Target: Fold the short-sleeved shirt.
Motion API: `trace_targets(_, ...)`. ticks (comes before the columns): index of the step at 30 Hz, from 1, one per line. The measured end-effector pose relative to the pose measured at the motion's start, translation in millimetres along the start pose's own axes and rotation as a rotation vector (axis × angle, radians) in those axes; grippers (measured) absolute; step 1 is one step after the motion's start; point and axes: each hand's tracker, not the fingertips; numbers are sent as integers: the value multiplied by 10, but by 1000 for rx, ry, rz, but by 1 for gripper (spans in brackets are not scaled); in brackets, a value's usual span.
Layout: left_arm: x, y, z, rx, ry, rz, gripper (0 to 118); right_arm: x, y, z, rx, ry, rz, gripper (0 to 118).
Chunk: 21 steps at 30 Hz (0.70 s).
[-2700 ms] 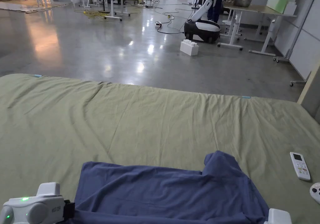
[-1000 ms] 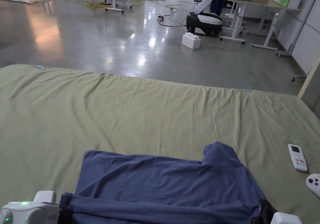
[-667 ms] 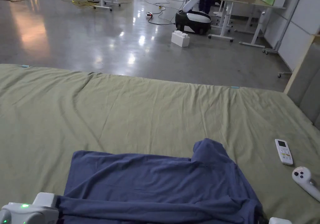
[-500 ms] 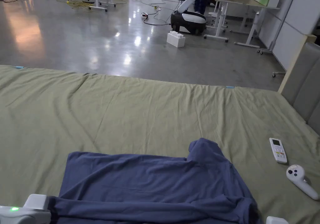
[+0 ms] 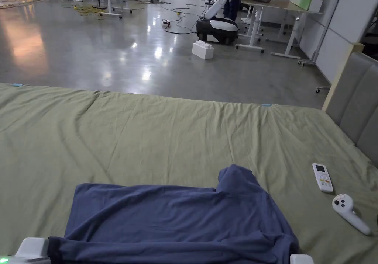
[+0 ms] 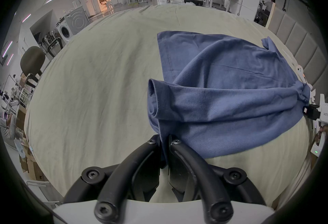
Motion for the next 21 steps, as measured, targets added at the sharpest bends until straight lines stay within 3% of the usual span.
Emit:
trace_targets(14,-219,112,655,97,-109,53,8,33,218,923,108,7,15,7)
trace_targets(16,-257,85,761,100,-112,47,8,5,222,1075,94,-11,77,7)
trace_targets(21,-416,-116,1013,86,-122,62,8,45,39,1376,59,-7,89,7)
